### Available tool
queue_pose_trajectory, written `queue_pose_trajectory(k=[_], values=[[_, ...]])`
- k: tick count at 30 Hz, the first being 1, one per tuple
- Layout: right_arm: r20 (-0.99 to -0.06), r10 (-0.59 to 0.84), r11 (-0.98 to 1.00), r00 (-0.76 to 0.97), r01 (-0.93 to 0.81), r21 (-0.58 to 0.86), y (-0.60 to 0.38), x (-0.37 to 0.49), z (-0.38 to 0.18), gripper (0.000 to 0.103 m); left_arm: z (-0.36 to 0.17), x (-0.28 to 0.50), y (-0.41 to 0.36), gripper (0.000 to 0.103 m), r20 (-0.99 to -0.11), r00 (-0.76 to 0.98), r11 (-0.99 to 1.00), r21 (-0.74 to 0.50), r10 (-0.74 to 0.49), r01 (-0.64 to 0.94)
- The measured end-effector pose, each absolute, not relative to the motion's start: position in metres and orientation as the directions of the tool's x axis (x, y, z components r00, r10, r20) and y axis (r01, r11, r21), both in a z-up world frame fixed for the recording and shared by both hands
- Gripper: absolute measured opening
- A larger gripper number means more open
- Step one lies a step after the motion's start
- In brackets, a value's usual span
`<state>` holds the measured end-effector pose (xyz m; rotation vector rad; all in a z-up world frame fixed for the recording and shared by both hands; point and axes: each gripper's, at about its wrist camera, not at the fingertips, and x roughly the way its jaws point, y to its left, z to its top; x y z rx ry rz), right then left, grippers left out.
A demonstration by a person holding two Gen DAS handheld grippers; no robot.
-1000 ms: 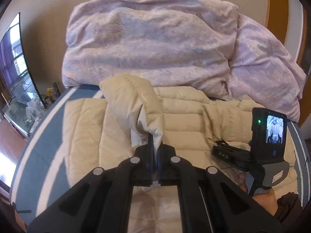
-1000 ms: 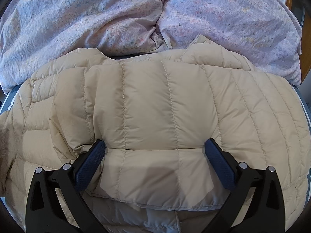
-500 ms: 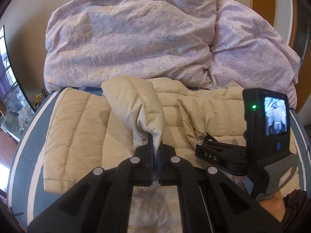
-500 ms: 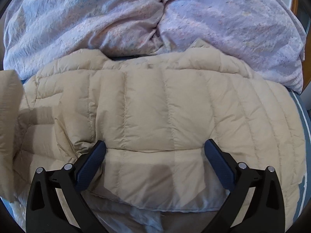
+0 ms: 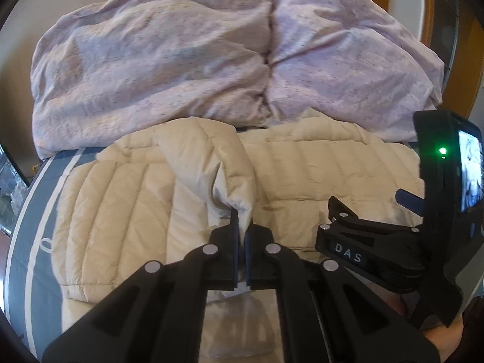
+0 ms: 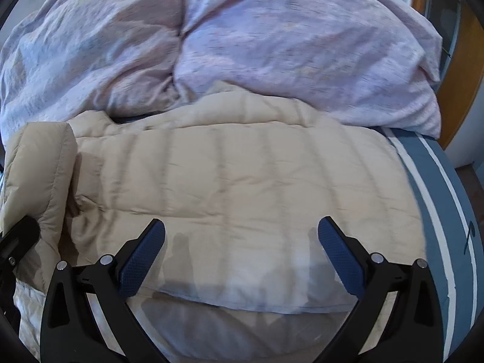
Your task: Fold large clothes
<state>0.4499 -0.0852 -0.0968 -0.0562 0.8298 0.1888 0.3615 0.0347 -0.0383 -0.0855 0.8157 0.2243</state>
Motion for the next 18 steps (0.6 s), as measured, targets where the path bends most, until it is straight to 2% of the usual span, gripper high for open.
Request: queue_pose_trajectory(k=[6, 9, 10, 12, 13, 14, 18], values=[[-0.742, 0.116, 0.989, 0.661, -0.149, 0.023, -0.116, 0.446, -0.107, 0.102, -0.049, 0.377, 0.006, 0.003, -0.746, 0.653, 0.981, -0.001, 0.130, -0.196], [-0.745, 0.110, 0.990, 0.658, -0.142, 0.021, -0.124, 0.445, -0.112, 0.102, -0.057, 0.380, -0.002, 0.007, -0.762, 0.635, 0.983, 0.009, 0.125, -0.182], [-0.745, 0.110, 0.990, 0.658, -0.141, 0.021, -0.126, 0.444, -0.113, 0.102, -0.058, 0.379, -0.001, 0.010, -0.765, 0.632, 0.983, 0.008, 0.123, -0.183], [-0.743, 0.110, 0.990, 0.660, -0.140, 0.023, -0.129, 0.443, -0.113, 0.102, -0.057, 0.373, 0.002, 0.024, -0.765, 0.633, 0.984, 0.002, 0.117, -0.179], [-0.743, 0.115, 0.990, 0.660, -0.142, 0.027, -0.130, 0.441, -0.112, 0.101, -0.055, 0.371, 0.004, 0.037, -0.762, 0.637, 0.983, 0.003, 0.120, -0.182], [-0.741, 0.121, 0.989, 0.661, -0.145, 0.032, -0.130, 0.440, -0.111, 0.099, -0.051, 0.366, 0.008, 0.043, -0.749, 0.648, 0.982, 0.012, 0.134, -0.190], [-0.729, 0.143, 0.986, 0.669, -0.157, 0.049, -0.128, 0.434, -0.104, 0.096, -0.044, 0.355, 0.021, 0.048, -0.730, 0.657, 0.974, 0.056, 0.188, -0.218]])
